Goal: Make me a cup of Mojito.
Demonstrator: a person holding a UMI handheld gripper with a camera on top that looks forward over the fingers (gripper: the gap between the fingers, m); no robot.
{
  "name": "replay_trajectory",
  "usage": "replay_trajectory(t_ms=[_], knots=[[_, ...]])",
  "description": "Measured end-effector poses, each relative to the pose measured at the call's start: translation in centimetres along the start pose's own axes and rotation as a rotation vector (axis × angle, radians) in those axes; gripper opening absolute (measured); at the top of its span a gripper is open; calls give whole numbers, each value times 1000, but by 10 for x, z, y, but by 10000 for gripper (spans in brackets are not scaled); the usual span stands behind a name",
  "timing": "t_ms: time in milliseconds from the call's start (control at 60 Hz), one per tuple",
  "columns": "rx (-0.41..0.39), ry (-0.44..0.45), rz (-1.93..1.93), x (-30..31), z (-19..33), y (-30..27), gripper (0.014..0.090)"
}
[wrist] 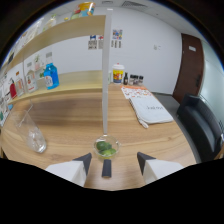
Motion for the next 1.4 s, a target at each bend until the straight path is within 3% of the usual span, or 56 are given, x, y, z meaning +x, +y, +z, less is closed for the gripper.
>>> replay_trajectory(t_ms=[217, 467, 767, 1083, 1233, 1400], knots=[[188, -43, -2, -55, -74, -60, 860], [238, -134, 5, -165, -129, -67, 864], [133, -196, -16, -247, -121, -21, 866], [252, -238, -1, -300, -112, -123, 861], [328, -207, -7, -304, -96, -171, 866], [330, -174, -12, -290, -62, -197, 863]])
